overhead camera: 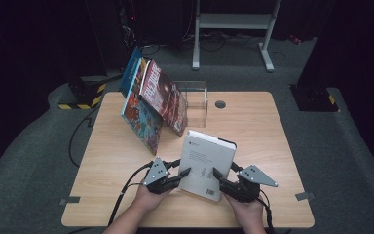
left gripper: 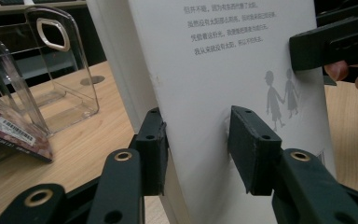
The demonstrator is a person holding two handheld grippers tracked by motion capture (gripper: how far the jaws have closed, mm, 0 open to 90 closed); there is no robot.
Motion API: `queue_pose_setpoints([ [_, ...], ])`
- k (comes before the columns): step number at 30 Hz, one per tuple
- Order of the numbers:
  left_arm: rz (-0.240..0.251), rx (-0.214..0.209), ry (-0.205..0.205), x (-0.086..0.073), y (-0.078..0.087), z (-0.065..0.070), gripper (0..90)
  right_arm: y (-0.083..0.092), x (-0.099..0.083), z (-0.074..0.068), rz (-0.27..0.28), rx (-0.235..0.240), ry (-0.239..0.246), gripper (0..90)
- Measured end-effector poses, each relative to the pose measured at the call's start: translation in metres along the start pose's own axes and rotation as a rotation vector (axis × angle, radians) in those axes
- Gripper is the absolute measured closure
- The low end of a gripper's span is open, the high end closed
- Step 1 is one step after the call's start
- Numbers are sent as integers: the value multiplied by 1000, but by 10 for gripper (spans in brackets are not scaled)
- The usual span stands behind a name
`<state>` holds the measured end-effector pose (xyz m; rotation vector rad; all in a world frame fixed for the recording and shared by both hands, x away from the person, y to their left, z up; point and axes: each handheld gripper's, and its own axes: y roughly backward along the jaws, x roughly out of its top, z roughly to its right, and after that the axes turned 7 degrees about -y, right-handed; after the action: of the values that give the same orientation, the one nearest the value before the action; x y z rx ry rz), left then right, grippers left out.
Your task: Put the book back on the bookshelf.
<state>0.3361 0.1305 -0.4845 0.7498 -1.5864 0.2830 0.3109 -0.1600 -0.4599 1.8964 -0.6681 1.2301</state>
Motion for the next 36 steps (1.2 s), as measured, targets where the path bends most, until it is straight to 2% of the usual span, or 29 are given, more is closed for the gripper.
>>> queue_pose_setpoints([
  [2, -1, 9, -1, 0, 0, 0, 597, 1, 0, -2, 11, -11, 27, 382],
  [7, -5, 28, -5, 0, -1, 1, 613, 2, -1, -5, 28, -22, 55, 394],
  [9, -20, 47, -8, 0, -2, 0, 619, 4, -1, -7, 49, -28, 82, 416],
  [11, -18, 47, -8, -1, -2, 0, 619, 4, -2, -9, 54, -35, 103, 418],
  [15, -21, 50, -4, -1, -2, 0, 617, 5, -3, -8, 63, -26, 98, 426],
  [20, -22, 40, 25, -4, -1, 1, 614, 6, -5, -9, 69, -18, 110, 423],
  [28, -45, 78, -1, -6, 2, 4, 589, 8, -7, -7, 81, 5, 100, 416],
  [31, -51, 81, -5, -6, 4, 4, 545, 8, -7, -7, 81, 12, 94, 409],
  [33, -58, 75, 14, -8, 6, 3, 515, 9, -8, -7, 82, 26, 92, 395],
  [36, -53, 67, 16, -9, 8, 2, 478, 7, -8, -7, 71, 46, 87, 347],
])
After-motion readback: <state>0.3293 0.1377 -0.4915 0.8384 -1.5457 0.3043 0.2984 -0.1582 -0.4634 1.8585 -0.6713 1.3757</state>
